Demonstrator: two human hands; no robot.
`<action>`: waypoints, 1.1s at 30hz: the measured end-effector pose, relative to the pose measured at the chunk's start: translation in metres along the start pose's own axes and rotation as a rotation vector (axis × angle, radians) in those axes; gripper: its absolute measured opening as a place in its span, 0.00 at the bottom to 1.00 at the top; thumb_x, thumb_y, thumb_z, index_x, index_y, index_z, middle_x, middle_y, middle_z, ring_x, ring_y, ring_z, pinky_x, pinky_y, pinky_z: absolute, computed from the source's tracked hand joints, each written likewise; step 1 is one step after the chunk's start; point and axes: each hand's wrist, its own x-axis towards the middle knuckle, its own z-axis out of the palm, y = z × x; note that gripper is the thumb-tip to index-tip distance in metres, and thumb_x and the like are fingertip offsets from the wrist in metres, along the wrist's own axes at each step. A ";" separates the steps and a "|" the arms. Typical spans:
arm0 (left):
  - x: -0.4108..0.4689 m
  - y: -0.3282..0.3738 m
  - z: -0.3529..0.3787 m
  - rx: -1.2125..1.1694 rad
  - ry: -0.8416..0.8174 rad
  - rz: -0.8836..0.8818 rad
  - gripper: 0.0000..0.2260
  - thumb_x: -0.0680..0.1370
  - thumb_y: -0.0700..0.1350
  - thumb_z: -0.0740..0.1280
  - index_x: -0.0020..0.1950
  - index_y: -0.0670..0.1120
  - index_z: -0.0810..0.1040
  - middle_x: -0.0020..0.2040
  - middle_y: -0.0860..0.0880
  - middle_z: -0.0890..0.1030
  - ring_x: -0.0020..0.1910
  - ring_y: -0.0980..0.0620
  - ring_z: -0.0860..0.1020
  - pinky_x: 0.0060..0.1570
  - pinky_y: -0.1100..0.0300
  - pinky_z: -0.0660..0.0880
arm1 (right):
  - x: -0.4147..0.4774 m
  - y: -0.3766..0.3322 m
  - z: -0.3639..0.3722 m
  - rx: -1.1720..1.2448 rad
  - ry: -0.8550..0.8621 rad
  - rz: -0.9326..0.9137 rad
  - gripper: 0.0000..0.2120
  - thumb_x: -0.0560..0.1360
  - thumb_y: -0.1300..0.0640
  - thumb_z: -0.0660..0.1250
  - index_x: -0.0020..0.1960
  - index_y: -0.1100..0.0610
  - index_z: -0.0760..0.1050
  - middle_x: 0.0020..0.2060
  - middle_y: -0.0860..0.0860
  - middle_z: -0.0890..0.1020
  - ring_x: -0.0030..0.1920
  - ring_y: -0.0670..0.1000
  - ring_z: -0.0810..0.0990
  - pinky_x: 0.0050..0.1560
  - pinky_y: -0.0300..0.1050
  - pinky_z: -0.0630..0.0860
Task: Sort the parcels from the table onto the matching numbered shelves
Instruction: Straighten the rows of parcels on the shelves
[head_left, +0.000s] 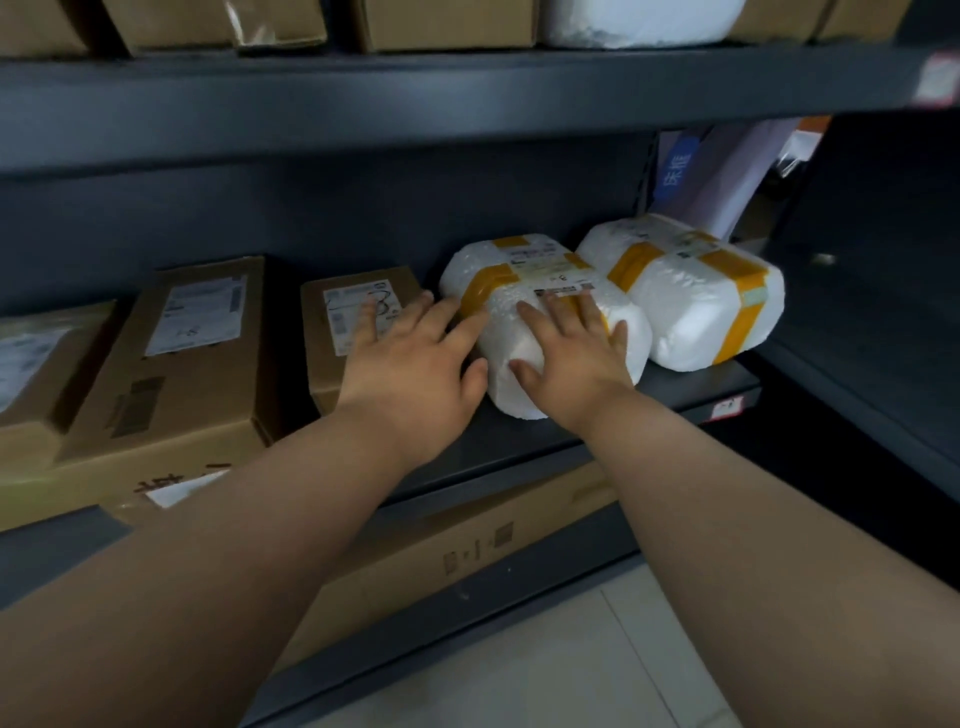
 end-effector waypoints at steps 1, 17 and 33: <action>0.000 0.000 -0.002 -0.010 -0.017 0.007 0.25 0.82 0.57 0.46 0.78 0.56 0.47 0.79 0.53 0.51 0.78 0.52 0.47 0.74 0.41 0.43 | 0.000 -0.001 -0.001 -0.012 -0.014 -0.003 0.31 0.79 0.40 0.54 0.78 0.42 0.44 0.78 0.46 0.47 0.77 0.56 0.38 0.72 0.68 0.45; -0.010 0.029 -0.047 -0.141 -0.261 0.096 0.27 0.83 0.56 0.49 0.79 0.55 0.43 0.80 0.50 0.48 0.78 0.49 0.47 0.75 0.49 0.47 | -0.072 0.027 -0.091 -0.025 -0.137 -0.023 0.31 0.81 0.40 0.48 0.78 0.46 0.39 0.78 0.47 0.43 0.77 0.51 0.37 0.75 0.56 0.36; -0.013 0.093 -0.076 -0.115 -0.442 -0.017 0.27 0.82 0.58 0.47 0.78 0.56 0.38 0.79 0.52 0.42 0.78 0.51 0.41 0.76 0.51 0.47 | -0.077 0.127 -0.133 0.004 -0.306 -0.124 0.30 0.81 0.42 0.51 0.79 0.50 0.46 0.78 0.51 0.49 0.78 0.52 0.41 0.76 0.49 0.41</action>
